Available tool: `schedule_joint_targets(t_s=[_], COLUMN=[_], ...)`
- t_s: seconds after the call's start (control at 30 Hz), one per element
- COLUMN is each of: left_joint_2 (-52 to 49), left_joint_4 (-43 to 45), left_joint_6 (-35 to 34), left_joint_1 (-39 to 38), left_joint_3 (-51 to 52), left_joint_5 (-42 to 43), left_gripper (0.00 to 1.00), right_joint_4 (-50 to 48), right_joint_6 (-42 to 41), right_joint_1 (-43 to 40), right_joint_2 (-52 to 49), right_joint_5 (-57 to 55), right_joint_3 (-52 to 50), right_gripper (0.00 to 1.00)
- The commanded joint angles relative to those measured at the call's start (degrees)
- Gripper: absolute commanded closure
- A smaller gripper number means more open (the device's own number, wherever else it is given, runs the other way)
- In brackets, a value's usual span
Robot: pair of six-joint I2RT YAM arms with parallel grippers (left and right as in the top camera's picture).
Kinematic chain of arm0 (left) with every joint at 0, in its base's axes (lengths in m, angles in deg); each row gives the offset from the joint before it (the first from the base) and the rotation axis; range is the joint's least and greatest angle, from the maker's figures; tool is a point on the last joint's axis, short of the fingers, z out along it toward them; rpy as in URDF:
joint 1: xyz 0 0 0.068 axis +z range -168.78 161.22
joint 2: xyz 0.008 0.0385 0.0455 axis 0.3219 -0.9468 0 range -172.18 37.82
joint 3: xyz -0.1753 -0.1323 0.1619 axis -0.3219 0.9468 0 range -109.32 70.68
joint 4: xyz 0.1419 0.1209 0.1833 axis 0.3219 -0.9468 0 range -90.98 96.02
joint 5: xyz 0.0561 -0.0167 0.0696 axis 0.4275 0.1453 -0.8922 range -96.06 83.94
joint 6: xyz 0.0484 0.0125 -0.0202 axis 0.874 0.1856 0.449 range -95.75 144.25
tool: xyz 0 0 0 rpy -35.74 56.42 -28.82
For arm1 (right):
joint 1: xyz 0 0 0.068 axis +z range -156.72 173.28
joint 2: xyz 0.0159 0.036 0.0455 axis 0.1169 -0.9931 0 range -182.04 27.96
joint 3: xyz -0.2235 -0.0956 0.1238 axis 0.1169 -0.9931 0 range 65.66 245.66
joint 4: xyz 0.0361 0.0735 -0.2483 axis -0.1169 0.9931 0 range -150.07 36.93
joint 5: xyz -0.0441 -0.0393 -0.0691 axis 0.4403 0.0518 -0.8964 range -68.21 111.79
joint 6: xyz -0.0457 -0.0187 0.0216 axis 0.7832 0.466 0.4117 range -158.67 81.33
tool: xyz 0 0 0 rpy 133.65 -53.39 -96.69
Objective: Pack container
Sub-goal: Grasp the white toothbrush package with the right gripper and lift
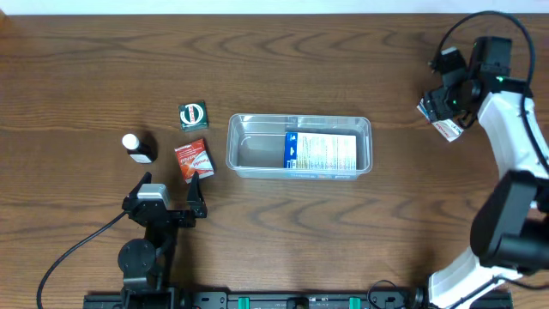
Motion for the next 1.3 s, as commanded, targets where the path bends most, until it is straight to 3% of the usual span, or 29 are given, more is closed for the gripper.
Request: schedule_joint_targets(t_s=[0.0, 0.63, 0.87, 0.97, 1.27], left_joint_2=[0.3, 0.3, 0.3, 0.3, 0.3], left_joint_4=[-1.9, -1.9, -1.9, -1.9, -1.9], left_joint_6=[0.5, 0.5, 0.5, 0.5, 0.5], left_joint_1=[0.2, 0.2, 0.2, 0.2, 0.2], left_joint_3=[1.0, 1.0, 1.0, 1.0, 1.0], left_joint_5=[1.0, 1.0, 1.0, 1.0, 1.0], left_gripper=[0.02, 0.02, 0.02, 0.02, 0.02], right_joint_4=[-0.3, -1.0, -0.5, -0.2, 0.1], right_joint_6=[1.0, 1.0, 0.9, 0.9, -0.7], right_joint_1=[-1.0, -3.8, -3.8, -3.8, -1.3], right_joint_2=[-2.9, -9.1, -9.1, -9.1, -4.7], right_joint_5=[0.2, 0.0, 0.0, 0.0, 0.3], right_joint_3=[0.5, 0.5, 0.5, 0.5, 2.1], right_gripper=[0.28, 0.48, 0.78, 0.96, 0.99])
